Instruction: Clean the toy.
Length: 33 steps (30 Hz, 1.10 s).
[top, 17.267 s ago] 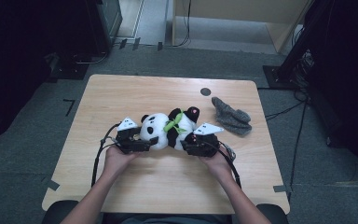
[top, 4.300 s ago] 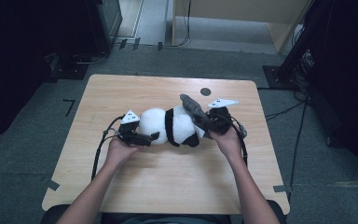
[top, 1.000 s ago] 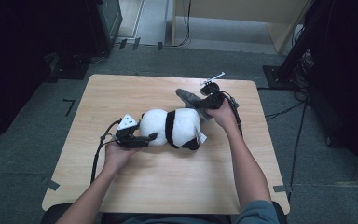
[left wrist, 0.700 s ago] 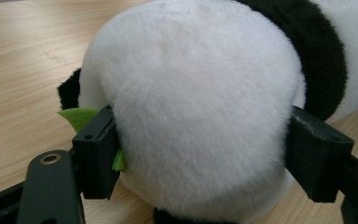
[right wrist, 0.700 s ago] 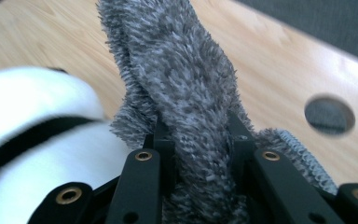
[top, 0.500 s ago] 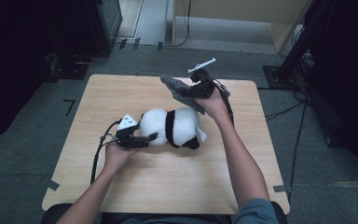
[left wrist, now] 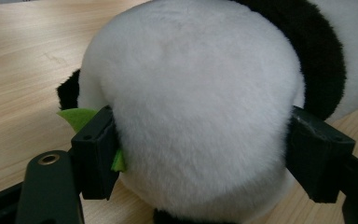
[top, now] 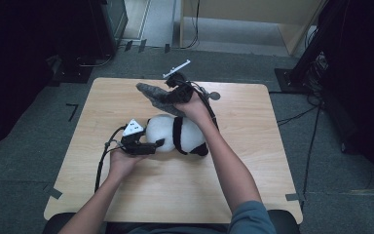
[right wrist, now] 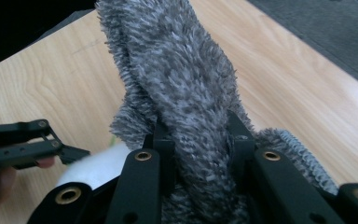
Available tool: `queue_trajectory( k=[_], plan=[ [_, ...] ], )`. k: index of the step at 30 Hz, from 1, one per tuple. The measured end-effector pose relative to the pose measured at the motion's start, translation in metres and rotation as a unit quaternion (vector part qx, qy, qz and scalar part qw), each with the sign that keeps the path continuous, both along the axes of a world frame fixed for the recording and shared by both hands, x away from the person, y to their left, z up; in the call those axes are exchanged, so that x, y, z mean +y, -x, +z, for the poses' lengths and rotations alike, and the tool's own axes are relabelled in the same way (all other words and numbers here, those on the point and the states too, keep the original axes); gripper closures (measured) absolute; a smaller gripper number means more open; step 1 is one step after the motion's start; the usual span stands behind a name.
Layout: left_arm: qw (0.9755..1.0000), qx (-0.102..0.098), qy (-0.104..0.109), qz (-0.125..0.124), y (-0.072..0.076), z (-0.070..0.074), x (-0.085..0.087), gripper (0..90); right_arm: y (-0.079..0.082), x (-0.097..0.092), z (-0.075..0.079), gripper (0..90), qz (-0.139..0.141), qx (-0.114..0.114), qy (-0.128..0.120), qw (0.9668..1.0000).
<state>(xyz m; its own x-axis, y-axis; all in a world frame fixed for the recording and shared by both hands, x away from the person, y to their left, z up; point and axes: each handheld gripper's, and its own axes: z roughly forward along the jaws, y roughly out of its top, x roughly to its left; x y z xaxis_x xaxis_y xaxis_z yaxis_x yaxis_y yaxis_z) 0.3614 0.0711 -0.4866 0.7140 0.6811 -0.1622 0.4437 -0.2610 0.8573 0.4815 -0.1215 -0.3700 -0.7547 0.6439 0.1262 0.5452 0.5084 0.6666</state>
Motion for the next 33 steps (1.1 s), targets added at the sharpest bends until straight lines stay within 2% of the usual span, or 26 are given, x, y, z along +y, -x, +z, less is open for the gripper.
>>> queue_trajectory(
  k=[4,6,8,10,12,18,20,25,28,33],
  plan=[
    [1.0000,0.001,0.001,0.001,0.000,0.000,0.000,22.1,0.001,0.017,-0.009,73.1,0.016,0.012,0.010,0.9997],
    [1.0000,0.004,0.002,0.001,0.000,0.000,0.000,22.1,0.001,0.023,-0.015,72.5,0.021,0.016,0.026,0.9993],
    [1.0000,0.008,0.001,0.002,0.000,0.001,0.000,22.1,0.003,0.027,-0.023,72.7,0.030,0.013,0.048,0.9983],
    [1.0000,0.009,0.002,0.002,0.000,0.000,0.000,22.1,0.003,0.025,-0.028,72.8,0.030,0.011,0.048,0.9983],
    [1.0000,0.007,0.000,0.002,0.000,0.000,0.000,22.1,0.002,0.021,-0.030,72.9,0.024,0.018,0.038,0.9989],
    [1.0000,0.008,0.000,0.001,-0.001,0.000,-0.001,22.2,-0.004,0.005,-0.037,72.9,0.010,0.037,0.025,0.9989],
    [1.0000,0.010,-0.001,0.002,-0.001,0.001,-0.001,22.2,-0.005,0.000,-0.038,72.9,0.007,0.038,0.033,0.9987],
    [0.9999,0.013,-0.002,0.003,-0.001,0.001,-0.001,22.3,-0.010,-0.018,-0.043,72.9,-0.006,0.041,0.073,0.9965],
    [0.9999,0.015,-0.001,0.004,-0.001,0.001,-0.001,22.3,-0.012,-0.032,-0.046,72.7,-0.017,0.044,0.075,0.9961],
    [0.9999,0.016,0.003,0.004,-0.001,0.001,-0.001,22.2,-0.016,-0.055,-0.051,72.5,-0.038,0.053,0.059,0.9961]
  ],
)
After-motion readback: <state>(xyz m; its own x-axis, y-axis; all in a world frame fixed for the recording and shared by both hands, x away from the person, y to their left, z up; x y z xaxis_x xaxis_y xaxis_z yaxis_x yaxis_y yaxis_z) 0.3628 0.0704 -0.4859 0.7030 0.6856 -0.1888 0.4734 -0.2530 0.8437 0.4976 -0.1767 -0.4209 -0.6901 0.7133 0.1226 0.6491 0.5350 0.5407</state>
